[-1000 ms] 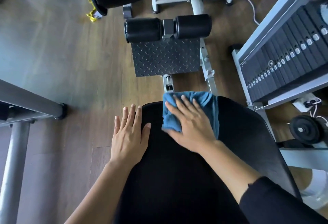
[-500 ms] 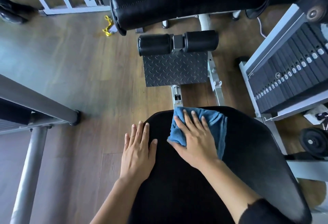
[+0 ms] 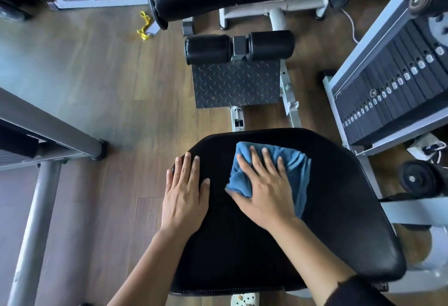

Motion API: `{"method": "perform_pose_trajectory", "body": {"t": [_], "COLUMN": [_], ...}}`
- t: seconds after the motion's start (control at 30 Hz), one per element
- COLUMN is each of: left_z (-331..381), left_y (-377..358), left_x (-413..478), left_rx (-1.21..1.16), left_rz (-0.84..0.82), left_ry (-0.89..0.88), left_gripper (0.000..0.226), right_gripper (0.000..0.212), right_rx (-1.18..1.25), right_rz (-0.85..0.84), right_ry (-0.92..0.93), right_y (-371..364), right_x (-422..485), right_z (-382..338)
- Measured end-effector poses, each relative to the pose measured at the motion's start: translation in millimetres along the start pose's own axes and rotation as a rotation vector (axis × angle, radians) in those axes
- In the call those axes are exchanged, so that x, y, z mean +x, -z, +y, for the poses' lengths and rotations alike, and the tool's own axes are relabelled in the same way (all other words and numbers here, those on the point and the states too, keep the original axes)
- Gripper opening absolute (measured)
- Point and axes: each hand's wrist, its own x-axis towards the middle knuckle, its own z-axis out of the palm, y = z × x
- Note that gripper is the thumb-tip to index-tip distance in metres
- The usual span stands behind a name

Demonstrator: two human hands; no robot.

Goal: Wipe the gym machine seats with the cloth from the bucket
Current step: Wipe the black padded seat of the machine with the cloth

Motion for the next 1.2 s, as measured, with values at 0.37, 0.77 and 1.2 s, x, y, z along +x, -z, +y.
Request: {"method": "perform_pose_trajectory", "body": {"t": [0.37,0.77,1.2], "left_z": [-0.9,3.8,9.0], "left_y": [5.3,7.1,1.6], "left_x": [-16.3,-36.5,-62.0], "left_rx": [-0.009,-0.022,-0.079], "left_rz": [0.004,0.027,0.039], "left_ry": [0.026,0.018,0.053], "left_gripper": [0.063,0.065,0.059], "right_gripper": [0.068,0.07,0.081], "right_rx": [0.004,0.039,0.04], "right_rz": [0.034,-0.03,-0.067], "right_ry": [0.087,0.285,0.268], "right_y": [10.0,13.4,1.3], "right_x": [-66.2,-106.2,-85.8], "right_z": [35.2,32.0,-15.9]}}
